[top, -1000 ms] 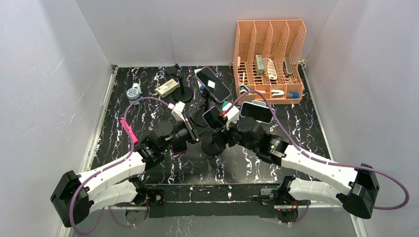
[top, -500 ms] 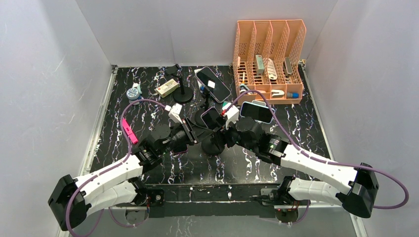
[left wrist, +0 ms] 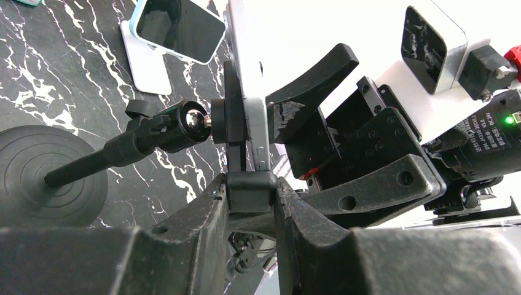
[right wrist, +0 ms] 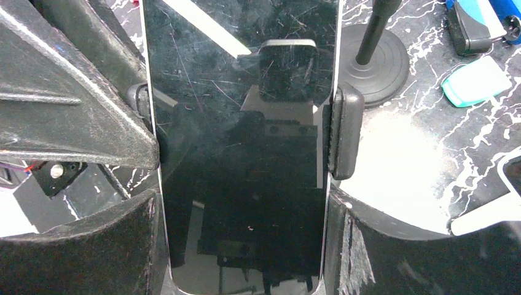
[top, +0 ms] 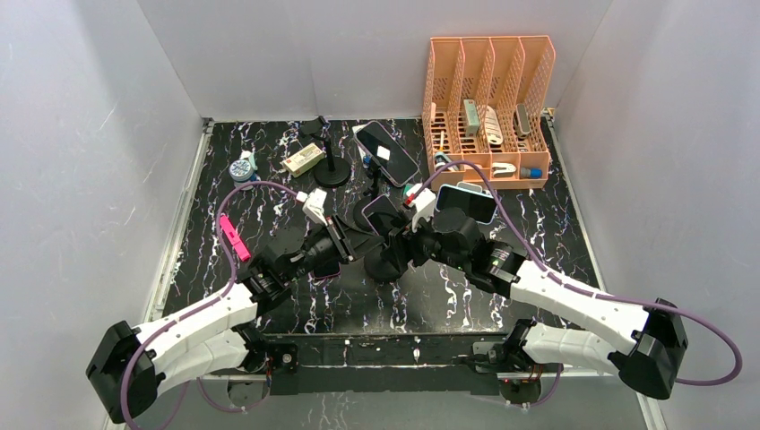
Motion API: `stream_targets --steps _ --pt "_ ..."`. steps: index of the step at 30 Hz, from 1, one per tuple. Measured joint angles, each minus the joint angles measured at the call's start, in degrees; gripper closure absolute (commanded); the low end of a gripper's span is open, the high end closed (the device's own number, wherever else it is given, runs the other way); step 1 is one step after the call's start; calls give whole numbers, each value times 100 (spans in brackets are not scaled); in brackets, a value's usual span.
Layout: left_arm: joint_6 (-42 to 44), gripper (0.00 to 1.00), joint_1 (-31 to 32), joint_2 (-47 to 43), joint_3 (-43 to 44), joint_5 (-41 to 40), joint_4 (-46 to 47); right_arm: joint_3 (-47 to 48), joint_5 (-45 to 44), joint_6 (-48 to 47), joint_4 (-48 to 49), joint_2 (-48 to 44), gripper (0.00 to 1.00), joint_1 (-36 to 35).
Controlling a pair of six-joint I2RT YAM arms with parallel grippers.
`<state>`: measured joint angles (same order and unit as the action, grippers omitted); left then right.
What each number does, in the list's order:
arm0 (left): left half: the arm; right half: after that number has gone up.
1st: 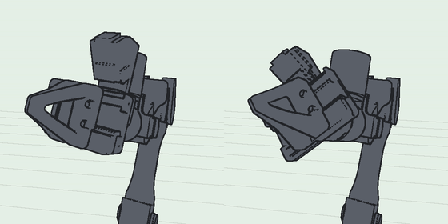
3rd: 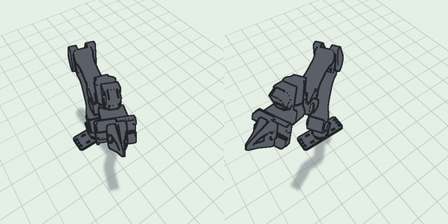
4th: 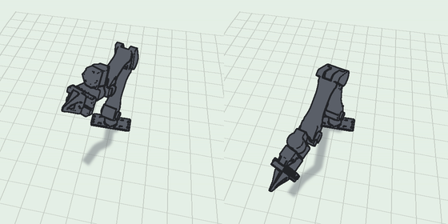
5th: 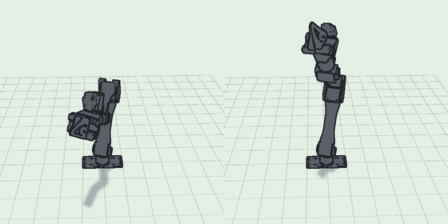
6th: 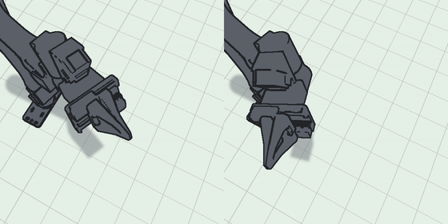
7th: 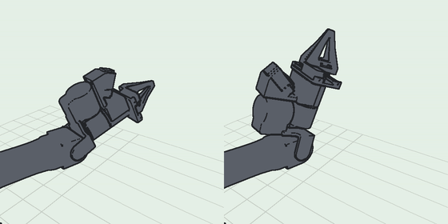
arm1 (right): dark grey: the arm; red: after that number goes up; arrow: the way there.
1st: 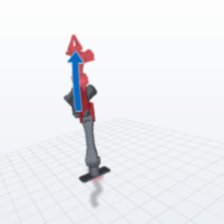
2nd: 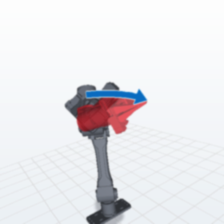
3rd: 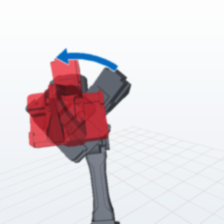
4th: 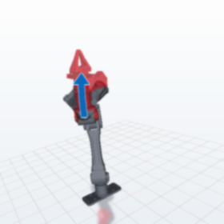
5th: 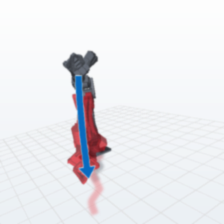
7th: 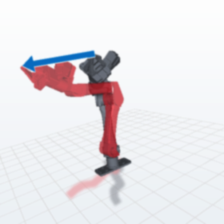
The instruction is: Remove the phone from the phone stand
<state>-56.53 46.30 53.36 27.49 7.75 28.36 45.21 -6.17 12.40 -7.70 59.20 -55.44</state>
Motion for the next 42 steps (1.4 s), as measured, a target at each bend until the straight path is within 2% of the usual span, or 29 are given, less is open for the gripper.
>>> stream_targets --steps 27,42 --pt "-92 100 -494 55 -415 918 870 -234 660 540 160 -299 99 251" --pt "20 100 -560 476 -223 1150 1025 -275 1082 697 162 -400 99 487"
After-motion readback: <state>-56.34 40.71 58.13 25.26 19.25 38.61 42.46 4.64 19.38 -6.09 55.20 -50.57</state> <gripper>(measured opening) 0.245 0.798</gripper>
